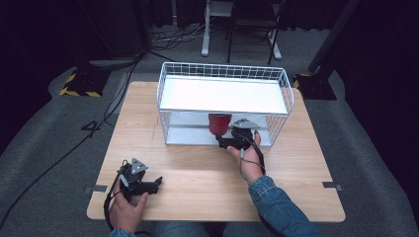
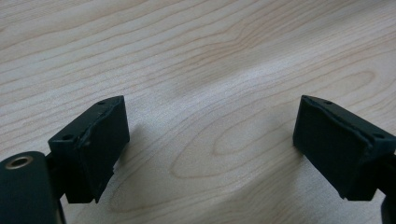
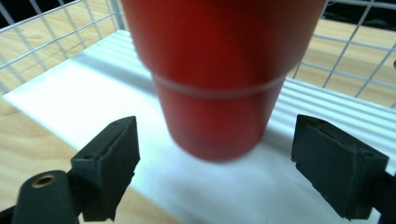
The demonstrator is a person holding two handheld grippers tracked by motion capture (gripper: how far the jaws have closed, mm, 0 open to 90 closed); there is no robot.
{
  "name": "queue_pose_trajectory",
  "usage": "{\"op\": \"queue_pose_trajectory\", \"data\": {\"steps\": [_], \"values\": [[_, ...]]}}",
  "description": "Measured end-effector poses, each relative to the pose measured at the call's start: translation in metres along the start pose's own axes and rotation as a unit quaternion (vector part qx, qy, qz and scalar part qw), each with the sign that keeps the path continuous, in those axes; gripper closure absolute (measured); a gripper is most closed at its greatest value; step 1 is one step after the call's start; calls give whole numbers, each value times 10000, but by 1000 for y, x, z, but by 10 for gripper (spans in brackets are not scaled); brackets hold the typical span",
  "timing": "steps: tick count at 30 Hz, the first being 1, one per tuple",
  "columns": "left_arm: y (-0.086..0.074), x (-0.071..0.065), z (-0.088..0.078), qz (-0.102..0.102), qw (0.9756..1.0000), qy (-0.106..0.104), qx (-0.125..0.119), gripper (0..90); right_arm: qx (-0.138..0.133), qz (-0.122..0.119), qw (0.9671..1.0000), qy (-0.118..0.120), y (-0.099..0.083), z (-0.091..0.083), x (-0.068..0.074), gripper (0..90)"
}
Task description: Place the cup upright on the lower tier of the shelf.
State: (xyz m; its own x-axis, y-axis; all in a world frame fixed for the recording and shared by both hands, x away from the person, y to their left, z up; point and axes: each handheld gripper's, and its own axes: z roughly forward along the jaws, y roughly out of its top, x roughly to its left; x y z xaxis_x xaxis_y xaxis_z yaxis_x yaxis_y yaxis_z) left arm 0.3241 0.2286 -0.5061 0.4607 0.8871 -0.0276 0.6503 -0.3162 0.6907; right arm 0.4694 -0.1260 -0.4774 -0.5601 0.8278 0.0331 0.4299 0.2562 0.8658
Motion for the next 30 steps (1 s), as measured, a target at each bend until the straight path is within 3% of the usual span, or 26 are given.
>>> {"op": "queue_pose_trajectory", "data": {"steps": [1, 6, 14, 16, 20, 21, 30], "values": [[0, 0, 0, 1, 10000, 2, 4, 111, 45, 57, 9999, 134, -2, -8, -1, 158], [0, 0, 0, 0, 10000, 1, 0, 110, 50, 146, 9996, 250, -5, -26, -6, 158], [0, 0, 0, 1, 10000, 1, 0, 110, 111, 9, 9985, 539, -6, -57, -10, 158], [0, 0, 0, -2, 10000, 0, 0, 110, 114, -45, 9978, 648, -6, -72, -13, 158], [0, 0, 0, -2, 10000, 1, -1, 110, 123, -126, 9974, 704, -7, -87, -16, 157], [0, 0, 0, -2, 10000, 2, 2, 110, 120, -164, 9969, 757, -7, -98, -19, 158], [0, 0, 0, 2, 10000, -13, 0, 108, 213, -281, 9957, 858, -13, -128, -30, 158]]}}
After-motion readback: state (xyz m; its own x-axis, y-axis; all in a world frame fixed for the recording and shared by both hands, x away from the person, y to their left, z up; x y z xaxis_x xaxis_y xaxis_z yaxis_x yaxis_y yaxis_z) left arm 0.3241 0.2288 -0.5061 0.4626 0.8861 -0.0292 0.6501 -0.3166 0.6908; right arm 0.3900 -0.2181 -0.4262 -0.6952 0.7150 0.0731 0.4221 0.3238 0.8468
